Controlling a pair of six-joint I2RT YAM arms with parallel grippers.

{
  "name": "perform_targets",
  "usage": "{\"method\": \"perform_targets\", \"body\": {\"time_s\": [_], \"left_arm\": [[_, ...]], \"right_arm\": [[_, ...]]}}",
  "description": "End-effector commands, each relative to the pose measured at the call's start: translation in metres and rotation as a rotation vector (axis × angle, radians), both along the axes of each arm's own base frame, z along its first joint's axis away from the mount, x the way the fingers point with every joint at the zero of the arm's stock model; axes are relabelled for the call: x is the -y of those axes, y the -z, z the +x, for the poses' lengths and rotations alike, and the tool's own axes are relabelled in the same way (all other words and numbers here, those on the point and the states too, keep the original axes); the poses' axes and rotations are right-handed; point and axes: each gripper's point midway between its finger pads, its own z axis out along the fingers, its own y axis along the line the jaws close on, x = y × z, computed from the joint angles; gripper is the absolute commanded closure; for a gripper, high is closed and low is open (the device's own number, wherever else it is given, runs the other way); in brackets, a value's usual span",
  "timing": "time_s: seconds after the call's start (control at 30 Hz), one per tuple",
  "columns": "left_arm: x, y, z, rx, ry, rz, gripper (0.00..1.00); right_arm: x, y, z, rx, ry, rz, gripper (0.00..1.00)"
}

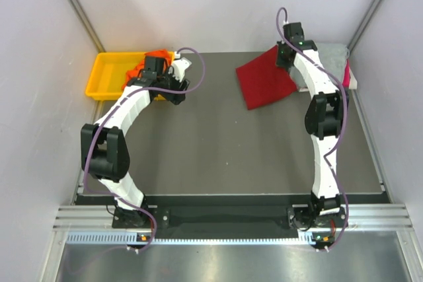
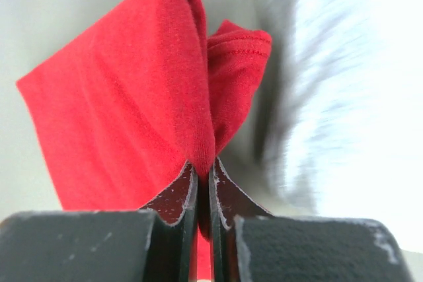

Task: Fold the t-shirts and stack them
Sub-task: Neatly place the folded tshirt to the corner

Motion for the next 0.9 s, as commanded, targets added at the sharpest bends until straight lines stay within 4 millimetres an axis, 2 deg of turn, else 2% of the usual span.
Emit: {"method": "perform_targets", "body": {"time_s": [0.0, 0.17, 0.43, 0.6, 0.7, 0.83, 0.87], "left_arm": [[-0.004, -0.018, 0.006, 0.049, -0.003, 0.007, 0.38], [-0.006, -0.018, 0.01, 0.055, -0.015, 0.018, 0.38], [-0.009, -0.017, 0.01, 0.048, -0.021, 0.034, 0.38], [-0.011, -0.014, 0.01, 0.045, -0.026, 0.045, 0.39], [-0.01, -0.01, 0.01, 0.035, -0.024, 0.042, 0.39], [-0.011, -0.007, 0.01, 0.026, -0.028, 0.046, 0.39], [-0.01, -0.008, 0.009, 0.026, -0.027, 0.045, 0.39]], "right_arm": [[0.042, -0.064, 0.018, 0.156, 0.073, -0.211, 1.0], [0.07, -0.09, 0.022, 0.209, 0.112, -0.332, 1.0], [0.112, -0.15, 0.023, 0.325, 0.185, -0.47, 1.0], [0.112, -0.182, 0.018, 0.379, 0.142, -0.488, 1.0], [0.115, -0.191, 0.014, 0.391, 0.14, -0.49, 1.0], [0.132, -0.202, 0.01, 0.41, 0.176, -0.449, 1.0], [0.131, -0.209, 0.007, 0.425, 0.169, -0.43, 1.0]]}}
